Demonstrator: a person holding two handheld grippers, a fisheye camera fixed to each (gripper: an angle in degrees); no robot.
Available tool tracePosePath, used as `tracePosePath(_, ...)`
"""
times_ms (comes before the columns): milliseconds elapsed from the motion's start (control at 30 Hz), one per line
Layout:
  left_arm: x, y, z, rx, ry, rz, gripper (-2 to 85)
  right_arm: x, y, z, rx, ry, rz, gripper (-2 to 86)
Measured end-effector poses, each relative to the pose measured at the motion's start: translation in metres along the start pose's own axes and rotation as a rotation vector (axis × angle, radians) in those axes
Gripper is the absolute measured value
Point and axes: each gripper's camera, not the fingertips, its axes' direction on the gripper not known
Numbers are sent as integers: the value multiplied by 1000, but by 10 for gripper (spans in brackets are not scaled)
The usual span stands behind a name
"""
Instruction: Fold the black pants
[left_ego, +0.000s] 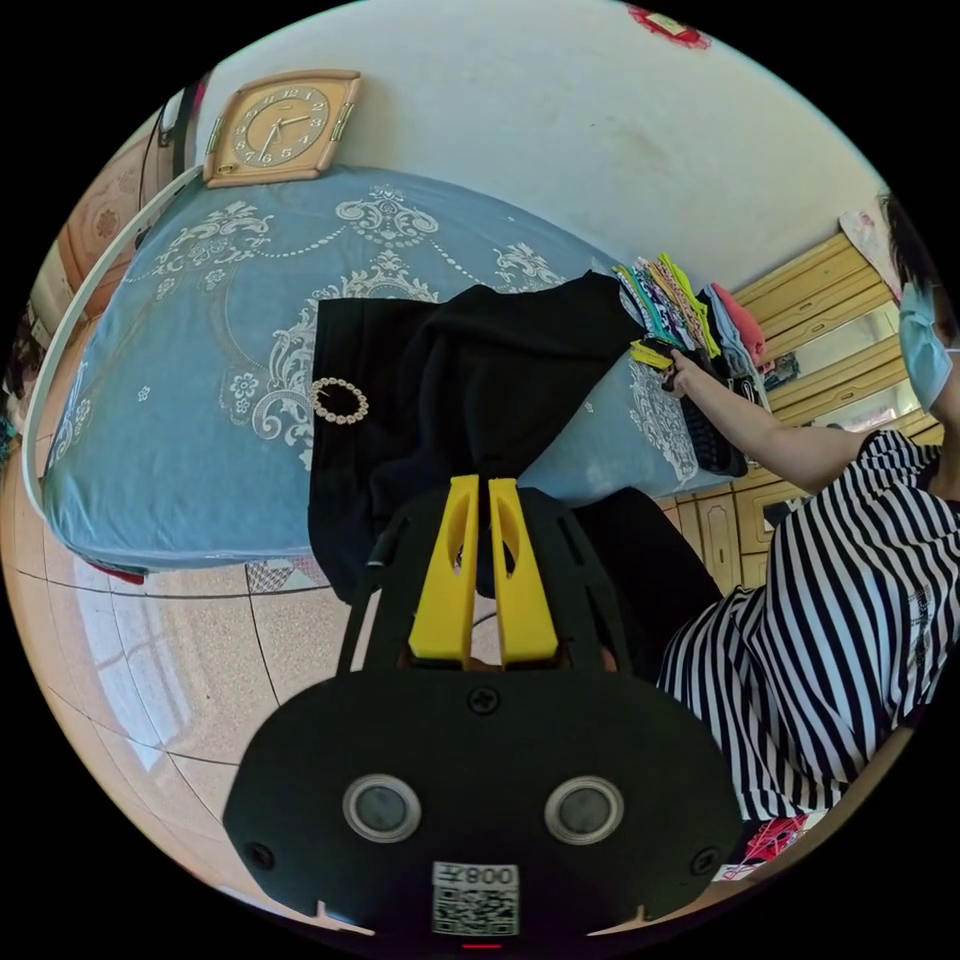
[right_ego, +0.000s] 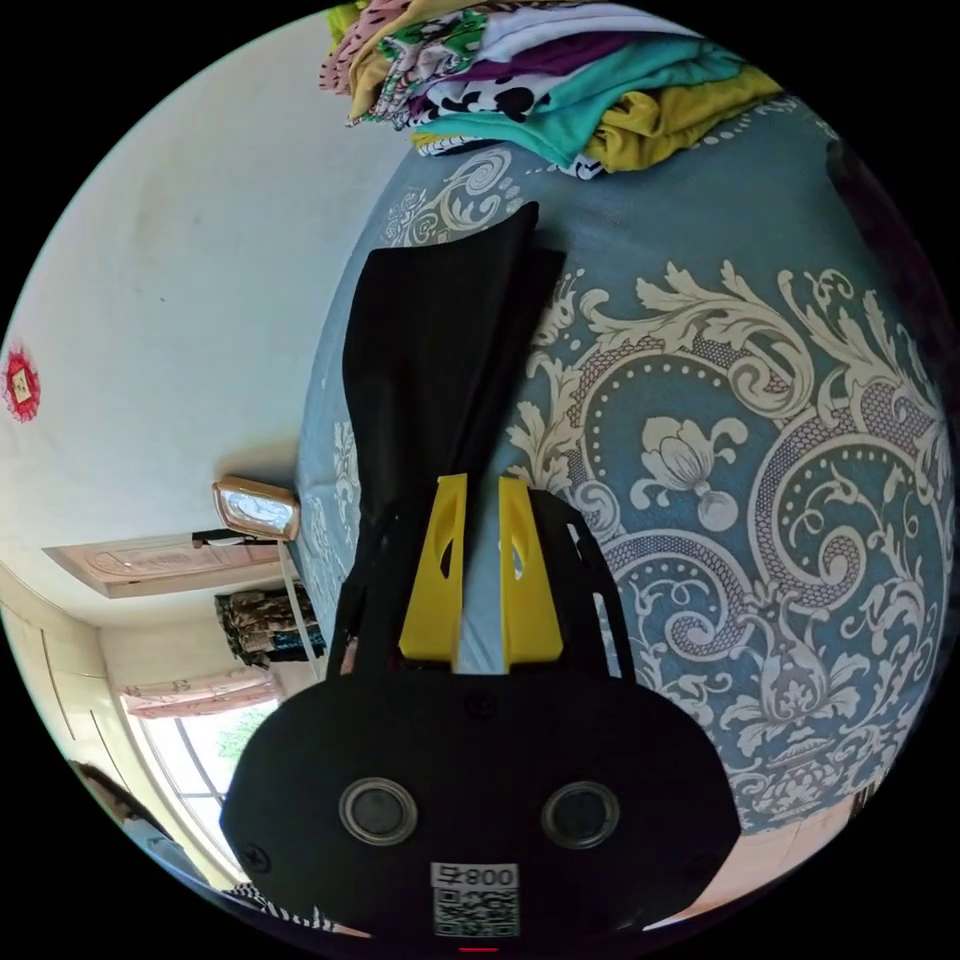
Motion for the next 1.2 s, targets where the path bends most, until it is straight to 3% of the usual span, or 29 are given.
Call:
tracePosePath(300, 4, 0, -20, -4, -4, 3, 18, 28, -9, -8, -4, -25, 5, 18)
tracePosePath(433, 6, 1, -37, 31, -30, 3, 17, 40, -3, -26, -4, -141, -25, 5)
tracePosePath(700, -21, -45, -94, 270, -174, -43, 16, 32, 10, -58, -28, -233, -113, 0)
tracePosePath(833, -42, -122, -124, 329, -199, -79, 15, -31, -8, -74, -6, -257, -199, -1)
tracePosePath(967, -16, -188, -203, 519, -293, -2, 15, -115, -13, -128, 94, -308, -384, -1)
tracePosePath(1100, 21, -190, -268, 658, -375, 168, 15, -181, 13, -208, 231, -365, -589, -1)
tracePosePath(1200, 20, -165, -280, 635, -409, 213, 15, -187, 47, -238, 256, -405, -676, 0)
